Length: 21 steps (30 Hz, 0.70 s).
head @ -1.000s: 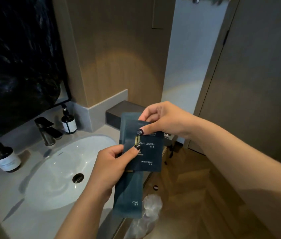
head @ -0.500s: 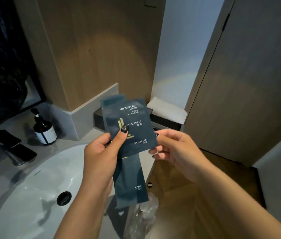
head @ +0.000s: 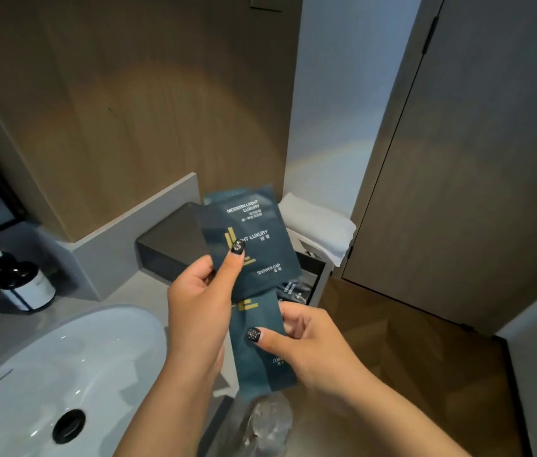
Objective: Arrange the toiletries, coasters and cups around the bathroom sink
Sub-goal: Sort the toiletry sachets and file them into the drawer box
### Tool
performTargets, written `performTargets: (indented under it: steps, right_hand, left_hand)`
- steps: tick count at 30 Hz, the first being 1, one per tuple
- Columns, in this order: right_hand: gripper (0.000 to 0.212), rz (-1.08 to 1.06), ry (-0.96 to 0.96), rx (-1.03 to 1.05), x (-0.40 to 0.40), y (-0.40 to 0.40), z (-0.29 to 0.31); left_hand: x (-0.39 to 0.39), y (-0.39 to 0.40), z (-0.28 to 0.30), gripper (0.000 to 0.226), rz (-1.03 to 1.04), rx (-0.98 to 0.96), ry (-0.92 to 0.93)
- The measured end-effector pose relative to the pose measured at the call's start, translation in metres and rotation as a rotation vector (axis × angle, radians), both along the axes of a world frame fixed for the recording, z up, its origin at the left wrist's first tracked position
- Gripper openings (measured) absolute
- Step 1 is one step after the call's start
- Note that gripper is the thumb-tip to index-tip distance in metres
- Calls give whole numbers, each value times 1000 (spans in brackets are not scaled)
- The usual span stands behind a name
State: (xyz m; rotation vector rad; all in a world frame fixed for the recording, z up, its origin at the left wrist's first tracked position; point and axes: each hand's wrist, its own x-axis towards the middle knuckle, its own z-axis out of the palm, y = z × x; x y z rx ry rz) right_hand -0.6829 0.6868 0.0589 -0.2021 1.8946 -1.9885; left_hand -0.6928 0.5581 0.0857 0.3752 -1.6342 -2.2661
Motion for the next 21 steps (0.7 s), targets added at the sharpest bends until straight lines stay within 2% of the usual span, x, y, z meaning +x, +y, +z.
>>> performTargets:
  steps: [4,11,12,15,17,21]
  right_hand:
    - [20,-9,-16,57,-39,65,0]
    - [21,81,-48,136,-99,167,-1]
    - [21,102,-57,147,-106,178,-2]
    - [20,151,-55,243,-125,202,-4]
    - [20,152,-37,330,-139,211,-7]
    - [22,206,-18,527,-174,212,-19]
  left_hand:
    - [-41,38,-1,9,184,67,80]
    - [-87,97,-12,80,468,97,172]
    - [-91,103,-18,81,488,63,169]
    - [-94,119,-35,59,514,-63,98]
    - [-94,124,-46,53,536,-86,51]
    - [-92,112,-66,68,613,-78,-58]
